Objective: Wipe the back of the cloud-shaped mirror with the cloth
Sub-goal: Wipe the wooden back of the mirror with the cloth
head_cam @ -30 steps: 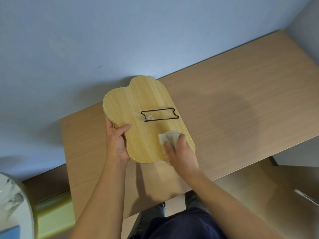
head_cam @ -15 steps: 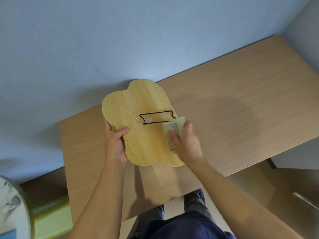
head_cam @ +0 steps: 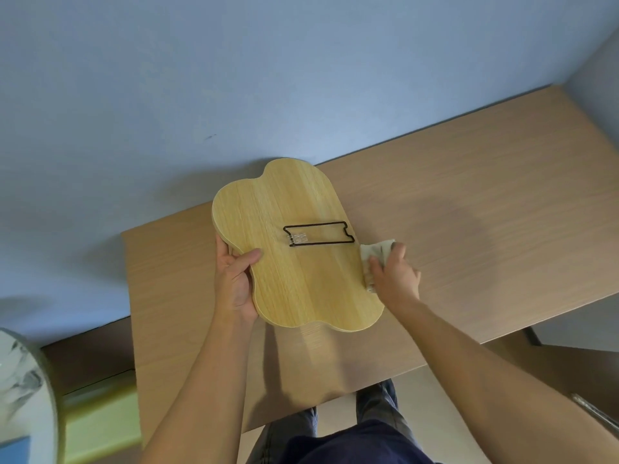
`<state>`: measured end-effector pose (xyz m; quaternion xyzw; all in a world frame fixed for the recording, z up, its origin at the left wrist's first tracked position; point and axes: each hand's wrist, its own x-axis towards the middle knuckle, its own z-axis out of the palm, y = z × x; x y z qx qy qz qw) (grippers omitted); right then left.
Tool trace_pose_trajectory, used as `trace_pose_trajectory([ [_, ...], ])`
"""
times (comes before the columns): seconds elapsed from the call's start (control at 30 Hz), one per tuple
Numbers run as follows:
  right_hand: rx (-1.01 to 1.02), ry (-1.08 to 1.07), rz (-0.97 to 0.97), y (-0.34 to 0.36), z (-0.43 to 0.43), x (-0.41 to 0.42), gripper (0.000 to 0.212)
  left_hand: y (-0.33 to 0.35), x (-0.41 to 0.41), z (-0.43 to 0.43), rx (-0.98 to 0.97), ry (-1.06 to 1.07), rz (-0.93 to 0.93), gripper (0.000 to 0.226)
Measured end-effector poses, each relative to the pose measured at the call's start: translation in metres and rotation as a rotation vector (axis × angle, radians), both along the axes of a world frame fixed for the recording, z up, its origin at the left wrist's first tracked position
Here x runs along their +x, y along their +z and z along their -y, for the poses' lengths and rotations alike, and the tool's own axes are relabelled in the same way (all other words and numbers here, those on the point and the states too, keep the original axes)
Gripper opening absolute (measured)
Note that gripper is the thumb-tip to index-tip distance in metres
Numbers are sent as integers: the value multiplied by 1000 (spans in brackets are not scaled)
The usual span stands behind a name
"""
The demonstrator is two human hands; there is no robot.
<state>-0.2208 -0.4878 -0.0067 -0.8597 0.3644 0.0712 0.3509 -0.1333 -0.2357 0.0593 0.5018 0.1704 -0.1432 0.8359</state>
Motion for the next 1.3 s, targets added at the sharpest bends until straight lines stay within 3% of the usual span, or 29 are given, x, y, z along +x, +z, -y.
trace_pose_trajectory([
  [0.1, 17, -4, 96, 26, -24, 15, 36, -1, 0, 0, 3, 4, 6, 83],
  [0.23, 249, 76, 329, 70, -103, 19, 29, -4, 1, 1, -31, 14, 15, 81],
  [0.3, 257, 162, 361, 75, -124, 15, 28, -4, 2, 1, -67, 15, 21, 80],
  [0.5, 155, 248, 325, 48, -95, 14, 31, -8, 1, 2, -92, 18, 28, 82],
  [0.8, -23, 56, 27, -5, -4, 3, 27, -12, -1, -2, -133, 24, 5, 84],
  [0.87, -95, 18, 41, 2, 9, 11, 26, -11, -1, -2, -145, 31, 8, 80],
  [0.93, -22, 11, 155, 25, 7, 30, 28, -13, -1, -3, -174, 38, 17, 69],
  [1.0, 132, 103, 310, 58, -15, 57, 33, -13, -2, -3, -201, 59, -4, 58],
  [1.1, 270, 411, 450, 100, -67, 99, 41, -12, -2, -4, -255, 122, -97, 57],
  [1.17, 328, 636, 438, 116, -99, 121, 40, -12, -1, -5, -280, 142, -102, 42],
  [1.3, 334, 882, 310, 113, -122, 156, 33, -11, 2, -7, -295, 155, -115, 53],
])
